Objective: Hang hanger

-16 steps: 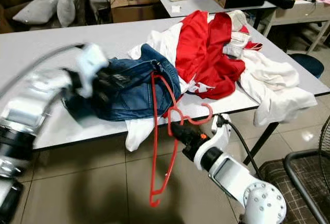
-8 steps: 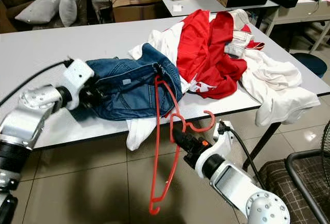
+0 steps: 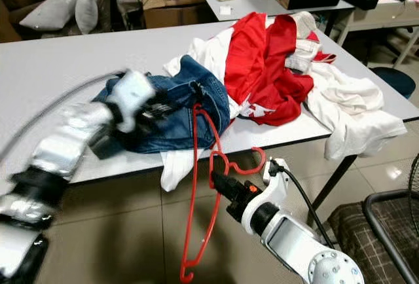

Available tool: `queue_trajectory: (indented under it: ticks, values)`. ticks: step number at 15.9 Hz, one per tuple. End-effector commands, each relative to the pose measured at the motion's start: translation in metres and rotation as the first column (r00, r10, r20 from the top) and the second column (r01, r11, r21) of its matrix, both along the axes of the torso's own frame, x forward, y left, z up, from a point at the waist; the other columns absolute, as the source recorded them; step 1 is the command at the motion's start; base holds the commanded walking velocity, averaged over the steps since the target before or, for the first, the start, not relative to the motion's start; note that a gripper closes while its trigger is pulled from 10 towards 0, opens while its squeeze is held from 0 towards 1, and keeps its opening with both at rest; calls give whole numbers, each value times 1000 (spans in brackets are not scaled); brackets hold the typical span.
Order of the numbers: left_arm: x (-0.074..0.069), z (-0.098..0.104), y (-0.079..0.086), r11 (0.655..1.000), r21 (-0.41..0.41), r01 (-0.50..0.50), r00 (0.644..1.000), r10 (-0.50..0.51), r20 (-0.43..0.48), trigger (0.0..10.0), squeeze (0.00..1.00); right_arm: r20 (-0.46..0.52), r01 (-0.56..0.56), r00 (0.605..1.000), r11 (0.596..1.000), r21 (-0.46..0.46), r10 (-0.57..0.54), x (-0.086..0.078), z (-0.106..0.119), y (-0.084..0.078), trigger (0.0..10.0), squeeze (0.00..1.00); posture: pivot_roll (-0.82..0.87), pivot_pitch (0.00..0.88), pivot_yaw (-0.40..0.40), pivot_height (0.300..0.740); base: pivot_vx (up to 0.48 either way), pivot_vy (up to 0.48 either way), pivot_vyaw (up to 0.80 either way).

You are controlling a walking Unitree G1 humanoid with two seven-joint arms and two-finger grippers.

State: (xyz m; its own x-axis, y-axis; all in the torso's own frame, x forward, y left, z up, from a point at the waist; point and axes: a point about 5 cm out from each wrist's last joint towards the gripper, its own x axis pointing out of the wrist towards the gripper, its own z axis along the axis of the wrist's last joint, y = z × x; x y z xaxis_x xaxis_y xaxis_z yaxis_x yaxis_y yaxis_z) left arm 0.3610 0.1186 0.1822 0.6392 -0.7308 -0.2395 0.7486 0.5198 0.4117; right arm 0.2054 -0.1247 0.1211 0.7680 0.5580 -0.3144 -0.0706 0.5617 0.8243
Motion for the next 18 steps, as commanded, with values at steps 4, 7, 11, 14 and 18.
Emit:
queue_trajectory:
  ticks: [4, 7, 11, 14, 18]
  values:
    - [25, 12, -19, 997, 61, -38, 998, 34, 60, 10000, 0, 26, 7, 1000, 999, 37, -8, -2, 7, 6, 10000, 0, -70, 0, 80, 740, 0, 0, 0]
    - [36, 34, -27, 997, 4, -76, 986, 74, 152, 10000, 0, 34, 18, 999, 999, 34, -20, -3, 8, 5, 10000, 0, -91, 0, 97, 740, 0, 0, 0]
    - [38, 12, -25, 987, 133, -87, 993, 75, 87, 10000, 0, 45, 26, 999, 999, 36, -27, -2, 10, 4, 10000, 0, -104, 0, 103, 740, 0, 0, 0]
    - [38, 2, -25, 979, 169, -113, 992, 101, 75, 10000, 0, 51, 25, 998, 999, 39, -27, -1, 10, 4, 10000, 0, -108, 0, 100, 740, 0, 0, 0]
    - [42, 4, -32, 964, 208, -167, 983, 146, 115, 10000, 0, 66, 15, 998, 999, 40, -18, 2, 13, 5, 10000, 0, -117, 0, 108, 740, 0, 0, 0]
